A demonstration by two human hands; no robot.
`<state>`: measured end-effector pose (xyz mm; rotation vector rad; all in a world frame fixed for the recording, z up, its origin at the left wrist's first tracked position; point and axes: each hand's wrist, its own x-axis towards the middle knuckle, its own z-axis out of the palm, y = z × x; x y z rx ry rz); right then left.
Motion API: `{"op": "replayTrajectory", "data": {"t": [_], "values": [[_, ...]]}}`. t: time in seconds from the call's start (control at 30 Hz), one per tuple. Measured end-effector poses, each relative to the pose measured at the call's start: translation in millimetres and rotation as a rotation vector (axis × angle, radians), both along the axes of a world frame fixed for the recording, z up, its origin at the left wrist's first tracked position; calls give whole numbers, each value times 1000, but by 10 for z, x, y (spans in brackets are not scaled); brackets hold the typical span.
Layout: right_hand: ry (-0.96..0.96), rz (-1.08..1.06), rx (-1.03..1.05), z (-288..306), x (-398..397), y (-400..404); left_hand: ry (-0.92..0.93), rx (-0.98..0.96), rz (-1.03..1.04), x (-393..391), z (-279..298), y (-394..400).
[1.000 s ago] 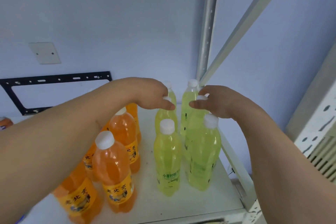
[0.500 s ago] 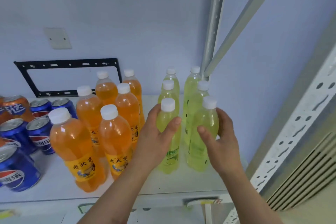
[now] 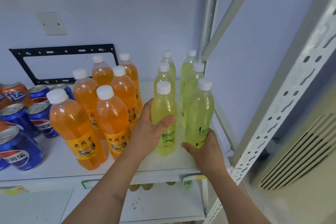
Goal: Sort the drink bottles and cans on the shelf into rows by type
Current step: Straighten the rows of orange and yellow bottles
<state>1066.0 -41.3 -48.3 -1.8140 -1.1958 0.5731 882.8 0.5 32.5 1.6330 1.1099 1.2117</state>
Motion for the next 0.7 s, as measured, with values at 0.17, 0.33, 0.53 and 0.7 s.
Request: {"op": "replayTrajectory", "data": {"t": [0.17, 0.33, 0.53, 0.7], "values": [[-112, -107, 16, -6, -106, -43, -48, -19, -22, -7, -19, -20], [-150, -166, 0, -11, -178, -66, -23, -37, -54, -34, 27, -65], [-105, -165, -88, 76, -213, -121, 73, -42, -87, -124, 38, -49], [-108, -144, -179, 195, -297, -259, 200, -30, -98, -173, 105, -82]]}}
